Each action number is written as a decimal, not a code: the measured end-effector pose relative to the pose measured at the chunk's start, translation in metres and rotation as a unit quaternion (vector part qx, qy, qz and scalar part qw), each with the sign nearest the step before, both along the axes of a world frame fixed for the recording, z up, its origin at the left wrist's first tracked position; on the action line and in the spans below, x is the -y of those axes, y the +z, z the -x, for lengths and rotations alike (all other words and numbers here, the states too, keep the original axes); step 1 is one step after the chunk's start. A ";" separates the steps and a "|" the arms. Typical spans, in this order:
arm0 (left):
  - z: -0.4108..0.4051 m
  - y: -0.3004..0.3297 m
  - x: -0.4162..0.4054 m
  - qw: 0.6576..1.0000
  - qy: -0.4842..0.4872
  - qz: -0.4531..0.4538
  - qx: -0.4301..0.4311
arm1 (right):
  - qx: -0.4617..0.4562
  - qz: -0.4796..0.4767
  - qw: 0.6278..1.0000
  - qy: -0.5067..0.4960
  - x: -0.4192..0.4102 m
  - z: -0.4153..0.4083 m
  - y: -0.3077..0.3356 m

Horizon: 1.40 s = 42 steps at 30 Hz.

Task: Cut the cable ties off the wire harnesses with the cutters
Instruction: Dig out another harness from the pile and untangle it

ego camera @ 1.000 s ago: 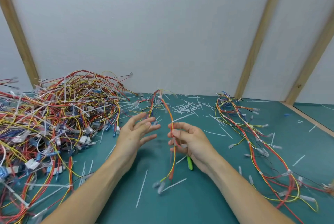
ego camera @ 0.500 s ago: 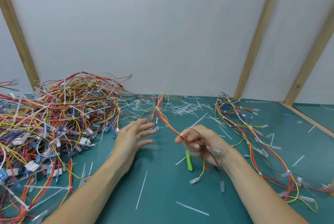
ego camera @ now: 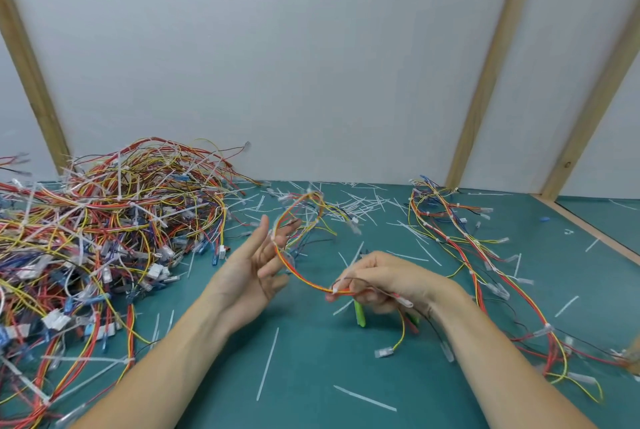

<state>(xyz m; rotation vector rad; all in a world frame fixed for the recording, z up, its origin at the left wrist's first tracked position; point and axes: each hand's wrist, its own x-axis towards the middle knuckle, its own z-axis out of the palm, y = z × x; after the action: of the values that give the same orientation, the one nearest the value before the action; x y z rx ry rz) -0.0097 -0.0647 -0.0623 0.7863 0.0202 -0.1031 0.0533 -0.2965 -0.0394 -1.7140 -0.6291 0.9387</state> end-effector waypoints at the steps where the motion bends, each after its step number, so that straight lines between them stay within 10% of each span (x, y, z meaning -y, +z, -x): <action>1: 0.001 0.000 -0.001 1.000 0.005 -0.001 -0.002 | 0.017 -0.004 0.999 -0.051 0.000 -0.002 -0.001; 12: 0.002 0.008 -0.010 0.985 0.124 -0.117 0.040 | 0.296 -0.022 0.795 -0.530 0.010 -0.027 -0.018; 20: 0.000 0.009 -0.030 0.995 0.086 0.025 0.041 | 0.324 0.102 0.748 -0.570 0.029 -0.034 -0.032; 25: -0.007 -0.003 -0.017 0.984 0.138 -0.092 -0.064 | 0.523 0.053 0.657 -0.540 0.017 -0.022 -0.014; 27: -0.009 -0.006 -0.017 0.975 0.162 -0.128 -0.088 | 0.565 0.033 0.671 -0.479 0.008 -0.010 -0.004; 32: -0.009 -0.008 -0.019 0.963 0.214 -0.134 -0.095 | 0.459 0.391 0.748 -0.278 -0.007 0.000 -0.011; 42: -0.004 -0.006 -0.007 0.882 0.337 -0.331 -0.003 | 0.410 0.428 0.774 -0.225 -0.009 0.009 -0.006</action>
<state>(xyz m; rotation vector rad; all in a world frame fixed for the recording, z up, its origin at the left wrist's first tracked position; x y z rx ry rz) -0.0052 -0.0573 -0.0679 1.4220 0.3483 0.5969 0.0445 -0.2875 -0.0454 -2.9788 -0.2625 0.0155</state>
